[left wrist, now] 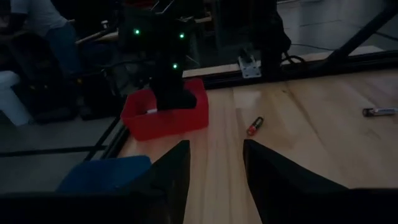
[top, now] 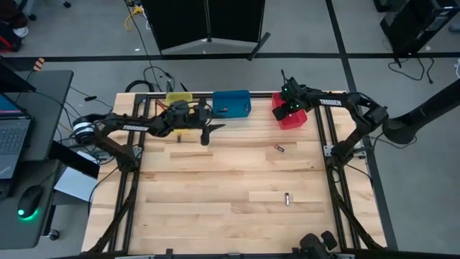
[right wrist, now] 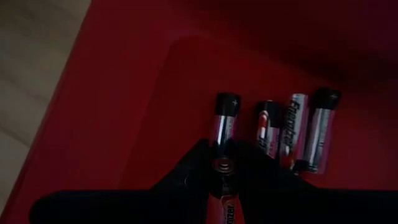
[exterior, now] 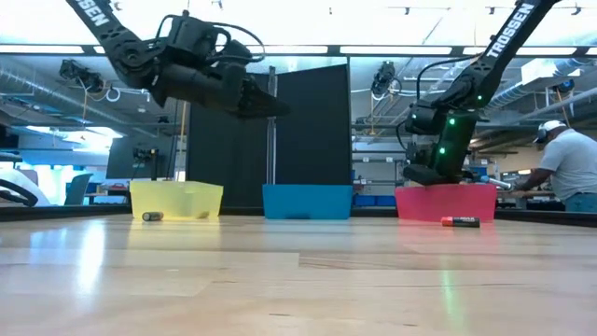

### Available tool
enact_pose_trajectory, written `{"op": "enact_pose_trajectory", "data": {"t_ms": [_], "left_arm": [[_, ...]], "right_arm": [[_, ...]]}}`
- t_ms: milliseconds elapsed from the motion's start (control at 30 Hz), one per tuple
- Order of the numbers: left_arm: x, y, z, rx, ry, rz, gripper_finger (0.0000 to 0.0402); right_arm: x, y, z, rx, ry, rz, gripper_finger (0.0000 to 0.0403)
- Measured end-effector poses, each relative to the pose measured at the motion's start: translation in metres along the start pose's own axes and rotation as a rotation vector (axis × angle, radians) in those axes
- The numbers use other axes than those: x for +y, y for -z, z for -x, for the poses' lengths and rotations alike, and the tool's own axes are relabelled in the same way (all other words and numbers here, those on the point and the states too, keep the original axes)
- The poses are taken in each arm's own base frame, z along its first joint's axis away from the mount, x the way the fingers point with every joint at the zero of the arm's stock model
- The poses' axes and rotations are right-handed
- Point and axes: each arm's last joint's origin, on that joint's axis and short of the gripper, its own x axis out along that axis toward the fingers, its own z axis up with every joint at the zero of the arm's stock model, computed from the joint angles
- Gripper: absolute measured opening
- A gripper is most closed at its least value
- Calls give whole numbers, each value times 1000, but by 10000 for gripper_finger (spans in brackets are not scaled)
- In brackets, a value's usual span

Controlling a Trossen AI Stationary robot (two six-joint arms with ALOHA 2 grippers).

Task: Sort batteries
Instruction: Put the silver battery into the pink bin, then put the black orange battery into the blue bin

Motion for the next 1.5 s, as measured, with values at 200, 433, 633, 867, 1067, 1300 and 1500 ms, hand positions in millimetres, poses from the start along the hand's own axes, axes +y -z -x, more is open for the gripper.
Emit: {"op": "enact_pose_trajectory", "data": {"t_ms": [200,433,633,867,1067,1300,1500], "left_arm": [[-1,1,4,7,-19,19,156],[-1,1,4,5,-20,22,156],[-1,1,4,5,-20,22,156],[-1,2,4,12,-18,24,156],[-1,2,4,19,-16,27,156],[-2,6,4,53,-7,40,156],[-2,4,4,35,-11,35,156]], "right_arm": [[-1,-2,4,-14,15,-11,114],[-3,-4,20,-63,83,-8,183],[10,-7,62,-116,49,51,196],[56,28,100,-145,-144,285,82],[93,69,122,-181,-287,392,10],[115,123,109,-89,-367,455,89],[116,144,89,-100,-322,423,159]]}}
